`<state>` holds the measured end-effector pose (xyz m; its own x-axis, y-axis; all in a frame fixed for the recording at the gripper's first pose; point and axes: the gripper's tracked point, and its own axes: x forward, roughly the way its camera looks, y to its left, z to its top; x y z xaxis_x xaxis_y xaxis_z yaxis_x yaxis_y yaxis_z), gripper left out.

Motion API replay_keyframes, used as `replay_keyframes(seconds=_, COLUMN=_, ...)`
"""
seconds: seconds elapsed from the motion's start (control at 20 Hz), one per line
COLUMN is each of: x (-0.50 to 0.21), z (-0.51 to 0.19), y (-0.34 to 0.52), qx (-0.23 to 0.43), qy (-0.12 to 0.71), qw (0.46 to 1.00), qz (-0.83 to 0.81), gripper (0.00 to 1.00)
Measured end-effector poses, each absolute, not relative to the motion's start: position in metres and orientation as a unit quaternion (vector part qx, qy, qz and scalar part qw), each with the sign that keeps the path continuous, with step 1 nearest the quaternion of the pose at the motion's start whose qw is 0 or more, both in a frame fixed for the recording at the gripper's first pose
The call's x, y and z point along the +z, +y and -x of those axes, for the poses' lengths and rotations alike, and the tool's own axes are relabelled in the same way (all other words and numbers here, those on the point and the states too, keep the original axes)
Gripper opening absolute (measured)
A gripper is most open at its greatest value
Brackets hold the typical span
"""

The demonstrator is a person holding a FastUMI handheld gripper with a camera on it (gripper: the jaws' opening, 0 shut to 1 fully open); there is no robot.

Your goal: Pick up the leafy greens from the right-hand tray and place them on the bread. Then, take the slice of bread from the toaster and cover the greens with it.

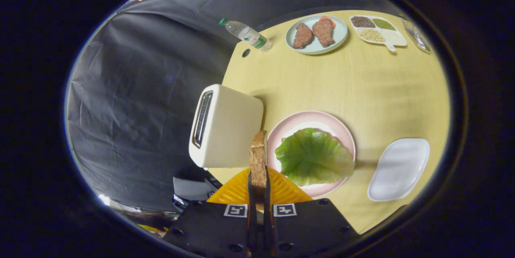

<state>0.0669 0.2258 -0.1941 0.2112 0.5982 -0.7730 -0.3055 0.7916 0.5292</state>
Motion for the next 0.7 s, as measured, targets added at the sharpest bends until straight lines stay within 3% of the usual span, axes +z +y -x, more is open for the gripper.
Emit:
replay_keyframes(seconds=0.55, x=-0.264, z=-0.096, y=0.192, qx=0.242, qy=0.583, qw=0.773, qz=-0.056, gripper=0.09)
replay_keyframes(seconds=0.7, x=-0.272, z=-0.100, y=0.187, qx=0.234, qy=0.577, qw=0.783, qz=-0.023, gripper=0.17)
